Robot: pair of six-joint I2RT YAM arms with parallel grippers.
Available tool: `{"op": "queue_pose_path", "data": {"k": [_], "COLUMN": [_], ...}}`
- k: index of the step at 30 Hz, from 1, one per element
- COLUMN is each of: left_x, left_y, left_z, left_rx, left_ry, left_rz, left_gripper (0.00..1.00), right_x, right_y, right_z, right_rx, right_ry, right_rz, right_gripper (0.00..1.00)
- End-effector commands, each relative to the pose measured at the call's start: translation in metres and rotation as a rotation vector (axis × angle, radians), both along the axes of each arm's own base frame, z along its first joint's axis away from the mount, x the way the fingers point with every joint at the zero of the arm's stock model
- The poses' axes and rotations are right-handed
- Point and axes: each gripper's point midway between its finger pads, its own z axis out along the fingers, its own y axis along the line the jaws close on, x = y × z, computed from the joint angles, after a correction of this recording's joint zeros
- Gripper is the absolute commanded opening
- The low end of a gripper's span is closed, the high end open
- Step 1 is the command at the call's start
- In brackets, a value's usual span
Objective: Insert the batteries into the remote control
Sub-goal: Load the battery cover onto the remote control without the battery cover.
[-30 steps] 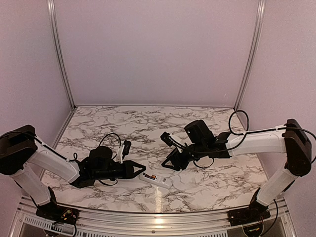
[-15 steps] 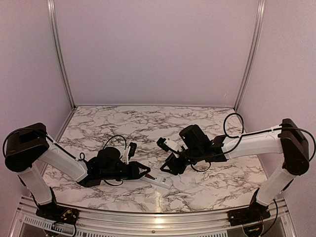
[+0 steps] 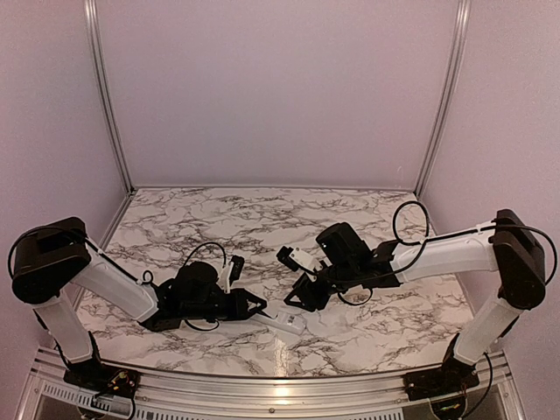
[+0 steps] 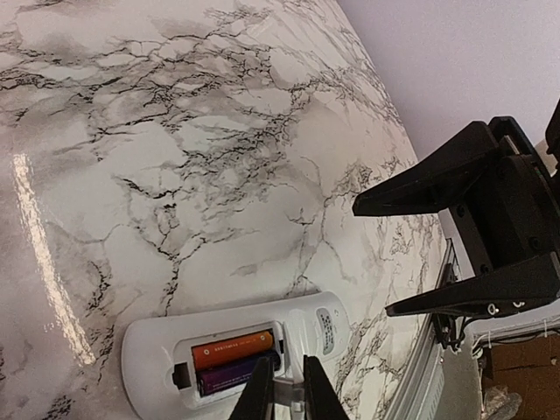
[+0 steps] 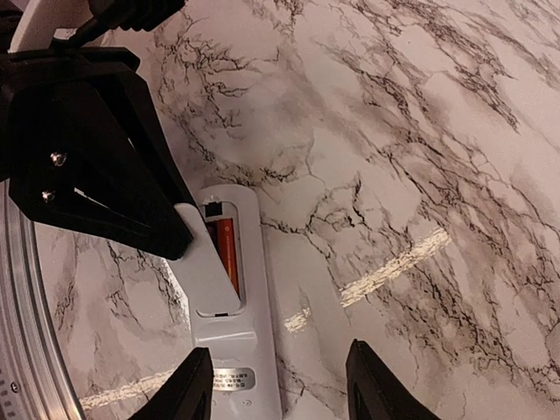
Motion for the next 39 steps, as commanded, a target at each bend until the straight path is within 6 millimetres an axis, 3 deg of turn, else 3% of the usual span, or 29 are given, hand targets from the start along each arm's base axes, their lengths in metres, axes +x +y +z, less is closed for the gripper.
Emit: {"op": "queue_pose_path", "data": {"k": [1, 10, 18, 27, 39], "left_x": [0.003, 0.005, 0.003, 0.0, -0.001], "left_y": [-0.001, -0.007, -0.004, 0.001, -0.003], "left_z": [-0.005, -0.012, -0.014, -0.006, -0.002], "left_rx": [0.05, 0.104, 0.13, 0.127, 0.115], "left_ry": [-0.005, 0.003, 0.005, 0.002, 0.009], "left_rz": [0.004, -0.015, -0.01, -0.004, -0.02], "left_gripper": [0.02, 0.04, 0.15, 0.02, 0.0], "right_x": [-0.001, 0.0, 0.0, -0.001, -0.001], "right_y": [0.005, 0.005, 0.006, 0.006, 0.007], "right_z": [-0.001, -0.001, -0.003, -0.006, -0.007], "right_rx": [-0.006, -0.006, -0.012, -0.017, -0.018], "right_ry": [-0.01, -0.008, -0.004, 0.003, 0.008], "right_rz": [0.015, 0.017, 0.017, 0.022, 0.027], "right_gripper": [0.5, 0.49, 0.49, 0.48, 0.48]}}
